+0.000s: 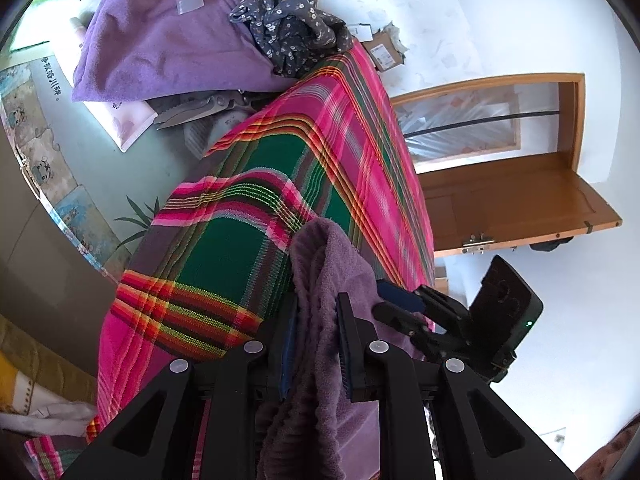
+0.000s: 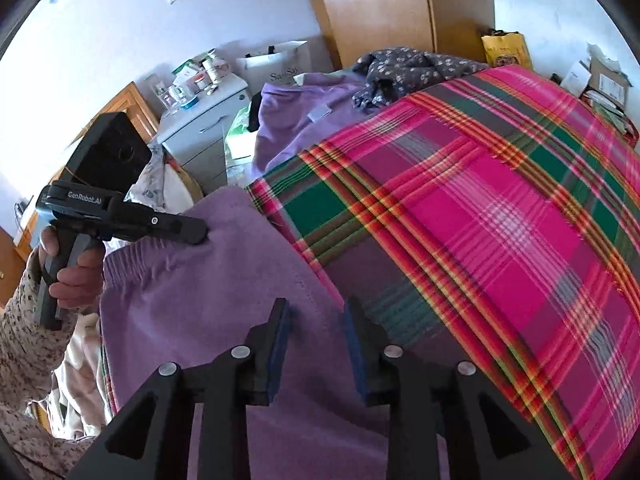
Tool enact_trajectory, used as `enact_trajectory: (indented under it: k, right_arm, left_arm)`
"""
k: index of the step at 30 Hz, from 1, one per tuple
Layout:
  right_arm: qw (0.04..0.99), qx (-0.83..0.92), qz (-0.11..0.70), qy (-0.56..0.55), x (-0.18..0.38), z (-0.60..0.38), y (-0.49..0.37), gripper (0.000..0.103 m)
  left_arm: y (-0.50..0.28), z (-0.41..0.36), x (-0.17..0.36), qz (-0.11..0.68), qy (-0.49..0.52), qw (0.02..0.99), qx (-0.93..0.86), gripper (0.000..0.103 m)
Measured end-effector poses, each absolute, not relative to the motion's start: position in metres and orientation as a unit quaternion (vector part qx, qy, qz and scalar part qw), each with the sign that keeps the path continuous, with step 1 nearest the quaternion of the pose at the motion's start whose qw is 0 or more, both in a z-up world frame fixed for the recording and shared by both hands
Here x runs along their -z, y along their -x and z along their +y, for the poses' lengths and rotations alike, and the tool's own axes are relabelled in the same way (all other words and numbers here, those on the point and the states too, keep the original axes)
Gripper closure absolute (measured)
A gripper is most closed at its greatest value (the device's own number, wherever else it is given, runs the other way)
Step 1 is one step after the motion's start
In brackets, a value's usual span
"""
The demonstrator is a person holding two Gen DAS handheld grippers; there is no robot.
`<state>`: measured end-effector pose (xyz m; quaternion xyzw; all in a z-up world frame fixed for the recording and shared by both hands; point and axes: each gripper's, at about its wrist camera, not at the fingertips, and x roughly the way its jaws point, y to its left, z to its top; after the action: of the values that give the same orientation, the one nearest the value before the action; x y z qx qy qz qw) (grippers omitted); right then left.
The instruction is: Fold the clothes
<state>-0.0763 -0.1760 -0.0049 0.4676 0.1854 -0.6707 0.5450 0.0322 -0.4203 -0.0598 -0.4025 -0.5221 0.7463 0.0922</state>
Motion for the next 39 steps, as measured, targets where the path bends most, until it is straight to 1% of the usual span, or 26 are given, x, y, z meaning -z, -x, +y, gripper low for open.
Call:
enact_trajectory:
  k: [2,5,6,7,9,16,20,24,29,31,33,35,37,39]
  right_arm:
    - [0.552,0.666,0.186,-0.465,0.007,-0.178,0.076,0.072]
    - [0.557,0.663,0.192,-0.461,0.007,-0.181,0.075,0.072]
    - [0.557,0.665,0.196,-0.458,0.008,-0.182,0.075,0.079]
    - [0.556,0.666,0.204,-0.452,0.007,-0.183,0.073,0.093]
    - [0.553,0.672,0.223,-0.439,0.006,-0.184,0.069,0.096]
    - [0.53,0.704,0.212,-0.422,0.001,-0.185,0.076,0.097]
    - [0.516,0.718,0.223,-0.41,0.005,-0.188,0.072,0.096]
    - [0.504,0.726,0.229,-0.409,0.007,-0.189,0.07,0.091]
    - [0.501,0.737,0.216,-0.399,-0.012,-0.176,0.056,0.087]
    - [0.507,0.738,0.213,-0.391,-0.02,-0.17,0.046,0.077]
    - [0.516,0.734,0.217,-0.384,-0.023,-0.165,0.028,0.07]
    - [0.527,0.732,0.225,-0.368,-0.026,-0.161,0.006,0.068]
    - [0.544,0.724,0.225,-0.358,-0.027,-0.159,-0.015,0.062]
    - [0.566,0.711,0.223,-0.352,-0.025,-0.161,-0.037,0.058]
  left_arm:
    - [-0.032,-0.42,0.06,-0.523,0.402,0.091,-0.746,0.084]
    - [-0.033,-0.419,0.059,-0.522,0.401,0.089,-0.747,0.084]
    - [-0.033,-0.419,0.06,-0.523,0.401,0.088,-0.747,0.084]
    - [-0.032,-0.419,0.059,-0.522,0.402,0.088,-0.747,0.084]
    - [-0.032,-0.419,0.059,-0.522,0.402,0.089,-0.747,0.084]
    - [-0.032,-0.42,0.059,-0.521,0.403,0.088,-0.747,0.084]
    - [-0.032,-0.419,0.058,-0.519,0.405,0.086,-0.748,0.084]
    - [-0.032,-0.419,0.058,-0.52,0.406,0.085,-0.746,0.084]
    - [-0.03,-0.418,0.056,-0.513,0.412,0.083,-0.749,0.084]
    - [-0.03,-0.418,0.055,-0.512,0.414,0.081,-0.749,0.084]
    - [-0.03,-0.418,0.054,-0.51,0.415,0.079,-0.749,0.084]
    - [-0.03,-0.417,0.053,-0.508,0.417,0.078,-0.749,0.084]
    - [-0.029,-0.416,0.051,-0.501,0.422,0.073,-0.752,0.084]
    - [-0.028,-0.416,0.049,-0.496,0.427,0.071,-0.753,0.084]
